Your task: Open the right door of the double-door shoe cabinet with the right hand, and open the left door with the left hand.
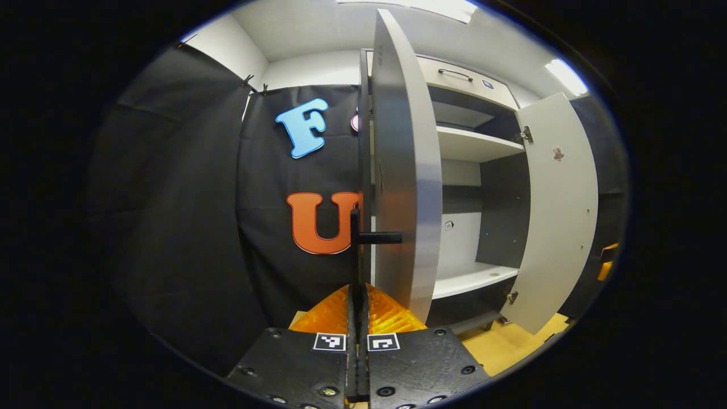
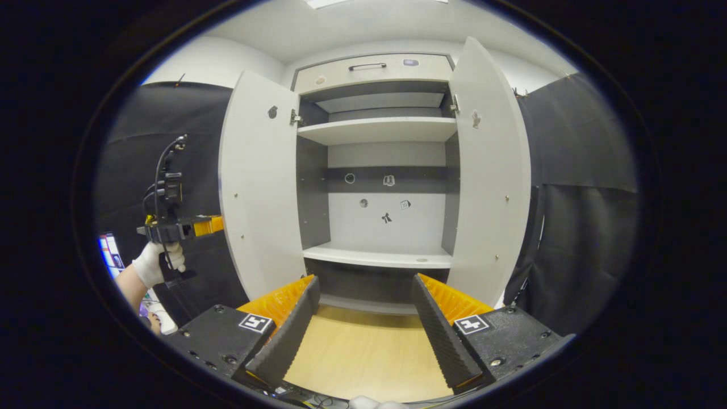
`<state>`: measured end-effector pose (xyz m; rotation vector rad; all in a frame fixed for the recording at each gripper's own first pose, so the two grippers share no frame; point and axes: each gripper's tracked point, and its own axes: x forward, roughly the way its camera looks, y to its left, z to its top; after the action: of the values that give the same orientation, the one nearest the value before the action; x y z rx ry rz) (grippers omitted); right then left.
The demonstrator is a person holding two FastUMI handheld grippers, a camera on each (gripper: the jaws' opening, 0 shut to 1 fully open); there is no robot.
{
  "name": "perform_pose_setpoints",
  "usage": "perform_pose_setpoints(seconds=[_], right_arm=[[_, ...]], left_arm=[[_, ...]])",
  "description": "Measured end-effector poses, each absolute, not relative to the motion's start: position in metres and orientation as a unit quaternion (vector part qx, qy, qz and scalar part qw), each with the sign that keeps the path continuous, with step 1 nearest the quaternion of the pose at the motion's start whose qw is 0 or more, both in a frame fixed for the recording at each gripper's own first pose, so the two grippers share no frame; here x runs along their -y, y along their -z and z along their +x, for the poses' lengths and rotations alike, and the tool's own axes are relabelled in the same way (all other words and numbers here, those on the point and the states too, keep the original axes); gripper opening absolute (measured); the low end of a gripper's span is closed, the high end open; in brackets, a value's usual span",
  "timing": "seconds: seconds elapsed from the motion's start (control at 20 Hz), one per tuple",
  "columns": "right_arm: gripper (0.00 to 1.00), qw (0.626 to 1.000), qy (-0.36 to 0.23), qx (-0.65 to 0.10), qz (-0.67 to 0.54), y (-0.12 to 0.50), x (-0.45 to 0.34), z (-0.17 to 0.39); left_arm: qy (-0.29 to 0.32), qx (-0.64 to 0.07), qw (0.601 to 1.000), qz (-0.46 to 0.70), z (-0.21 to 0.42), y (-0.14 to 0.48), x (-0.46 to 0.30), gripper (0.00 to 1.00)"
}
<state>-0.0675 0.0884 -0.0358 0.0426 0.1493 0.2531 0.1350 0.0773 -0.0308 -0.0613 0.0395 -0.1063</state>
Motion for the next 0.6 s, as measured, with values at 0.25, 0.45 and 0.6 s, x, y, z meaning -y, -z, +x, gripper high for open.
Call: perform_pose_setpoints(seconds=[0.25,0.45,0.6], right_arm=[[1.00,0.990,-0.118,-0.072,0.022,0.034,-0.082,-0.069],[1.00,0.991,-0.113,-0.068,0.027,0.028,-0.077,-0.068],[1.00,0.991,-0.112,-0.066,0.025,0.027,-0.072,-0.067]], left_arm=[[0.047,-0.028,0.998,-0.040,0.136,0.032,-0.077,0.00],[0.046,-0.033,0.998,-0.036,0.137,0.031,-0.078,0.01],[0.040,-0.036,0.997,-0.046,0.136,0.032,-0.079,0.00]])
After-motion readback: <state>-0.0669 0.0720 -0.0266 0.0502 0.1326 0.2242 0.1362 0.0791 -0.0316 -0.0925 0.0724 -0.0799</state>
